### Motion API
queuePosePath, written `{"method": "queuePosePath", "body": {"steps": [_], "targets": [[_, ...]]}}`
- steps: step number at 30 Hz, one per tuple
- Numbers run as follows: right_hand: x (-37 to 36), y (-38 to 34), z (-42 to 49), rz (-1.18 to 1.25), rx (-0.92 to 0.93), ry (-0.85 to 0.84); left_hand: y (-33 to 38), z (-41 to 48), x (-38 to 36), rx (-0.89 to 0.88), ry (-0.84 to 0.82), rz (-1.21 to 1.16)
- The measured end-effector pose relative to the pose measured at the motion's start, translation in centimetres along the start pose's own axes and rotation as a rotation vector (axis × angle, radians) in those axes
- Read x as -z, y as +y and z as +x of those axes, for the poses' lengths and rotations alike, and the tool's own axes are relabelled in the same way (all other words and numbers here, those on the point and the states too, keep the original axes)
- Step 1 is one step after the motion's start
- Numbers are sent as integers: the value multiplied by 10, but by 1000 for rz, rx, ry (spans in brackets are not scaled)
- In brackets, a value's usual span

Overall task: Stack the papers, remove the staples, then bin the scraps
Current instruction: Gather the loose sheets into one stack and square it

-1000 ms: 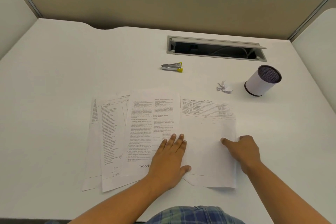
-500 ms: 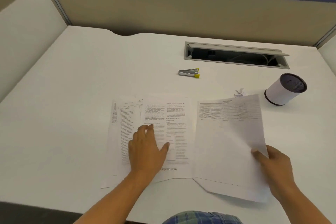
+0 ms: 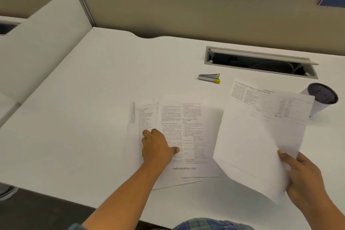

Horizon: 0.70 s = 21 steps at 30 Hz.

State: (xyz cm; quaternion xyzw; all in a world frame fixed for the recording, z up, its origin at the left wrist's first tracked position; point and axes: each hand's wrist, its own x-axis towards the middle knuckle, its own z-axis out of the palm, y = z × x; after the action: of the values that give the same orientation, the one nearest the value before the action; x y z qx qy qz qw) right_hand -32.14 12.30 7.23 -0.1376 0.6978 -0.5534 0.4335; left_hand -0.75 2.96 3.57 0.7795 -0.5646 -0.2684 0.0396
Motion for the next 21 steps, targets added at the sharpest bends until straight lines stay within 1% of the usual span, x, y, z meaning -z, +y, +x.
{"method": "queuePosePath", "body": {"steps": [3,6,8,12,17,21], "targets": [[-7,6,-3,-19,-10,-26,3,0,2,9,-26,-109],[-14,14,-9,-62,-6,-60,5,1,2,12,-40,-170],[-20,20,-11,-77,-7,-70,3,1,1,-13,-40,-132],[-33,27,-10,-155,-17,-108,-4,-2,1,-132,-10,36],[-59,37,-4,-279,6,-182,-6,18,16,-231,90,-57],[-70,50,-1,-370,-5,-231,0,54,37,-275,101,-46]]}}
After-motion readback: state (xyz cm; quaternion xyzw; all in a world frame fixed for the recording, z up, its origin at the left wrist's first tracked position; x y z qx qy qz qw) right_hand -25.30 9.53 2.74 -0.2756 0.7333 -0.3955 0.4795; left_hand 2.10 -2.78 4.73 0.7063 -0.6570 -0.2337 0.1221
